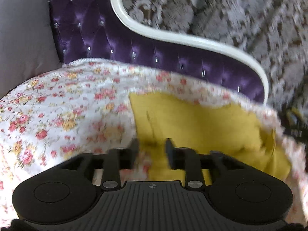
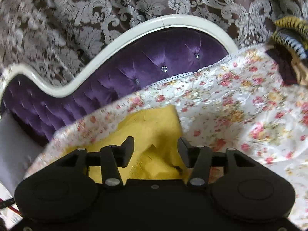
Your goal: Fold small clothes
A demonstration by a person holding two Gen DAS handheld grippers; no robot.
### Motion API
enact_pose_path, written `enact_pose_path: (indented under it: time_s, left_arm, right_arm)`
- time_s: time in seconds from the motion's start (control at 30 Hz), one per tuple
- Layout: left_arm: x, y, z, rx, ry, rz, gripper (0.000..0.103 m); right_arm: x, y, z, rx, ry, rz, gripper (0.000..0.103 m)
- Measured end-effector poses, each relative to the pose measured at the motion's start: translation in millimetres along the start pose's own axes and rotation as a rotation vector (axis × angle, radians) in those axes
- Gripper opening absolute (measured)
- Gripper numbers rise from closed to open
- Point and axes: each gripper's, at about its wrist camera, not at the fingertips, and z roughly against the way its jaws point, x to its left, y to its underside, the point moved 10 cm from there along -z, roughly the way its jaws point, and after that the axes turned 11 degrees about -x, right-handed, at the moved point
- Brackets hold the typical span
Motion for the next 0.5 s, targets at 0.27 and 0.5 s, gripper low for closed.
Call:
enact_pose_path:
  time_s: [0.27,0.5]
  left_arm:
    - [-17.0,43.9,27.4,0.078,0.023,-0.259,0.035]
    - [-37.9,64.2,11.3,0.106,0.048,-0.420,0.035]
  right_arm:
    - [16.3,20.6,24.1,0.043,-0.017,0.142,0.066]
    - [22.3,35.8,30.0,0.070,-0.045,0.100,0.066]
